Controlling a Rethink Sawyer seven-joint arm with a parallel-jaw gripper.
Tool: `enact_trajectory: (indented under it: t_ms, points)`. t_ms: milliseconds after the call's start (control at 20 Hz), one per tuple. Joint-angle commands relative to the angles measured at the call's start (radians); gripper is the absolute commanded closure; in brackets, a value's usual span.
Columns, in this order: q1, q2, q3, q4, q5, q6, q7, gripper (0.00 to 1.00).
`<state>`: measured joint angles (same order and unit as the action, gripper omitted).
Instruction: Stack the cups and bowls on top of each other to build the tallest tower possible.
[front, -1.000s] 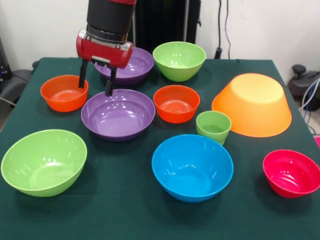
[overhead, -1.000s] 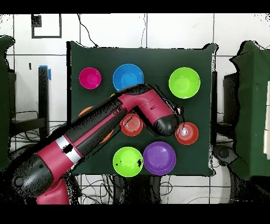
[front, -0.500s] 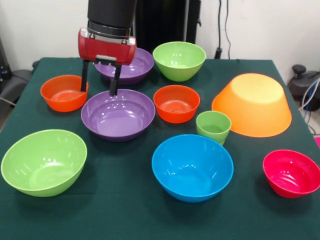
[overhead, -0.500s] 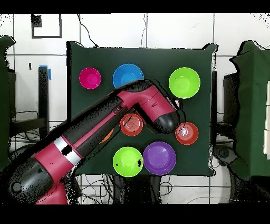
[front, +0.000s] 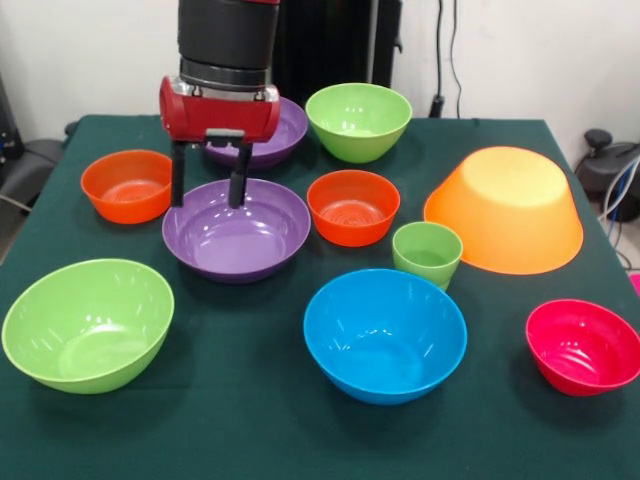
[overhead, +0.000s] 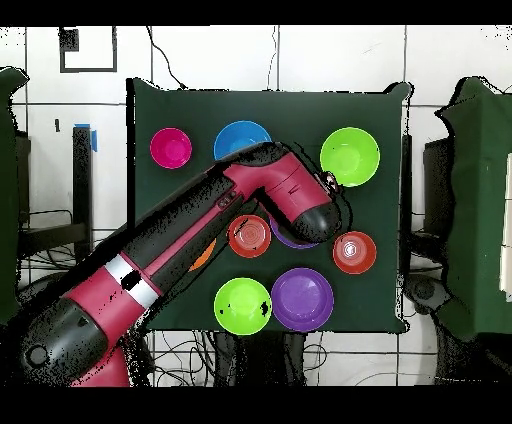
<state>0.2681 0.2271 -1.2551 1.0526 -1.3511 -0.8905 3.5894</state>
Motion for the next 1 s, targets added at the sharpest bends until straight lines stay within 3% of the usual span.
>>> enact_trajectory:
  t_ms: [50,1000]
  points:
    - [-0.025,-0.008,0.217,-0.132,0.025,-0.025,-0.252,0.00]
    - [-0.038,0.021,0.179,-0.188,-0.018,-0.026,-0.166,0.00]
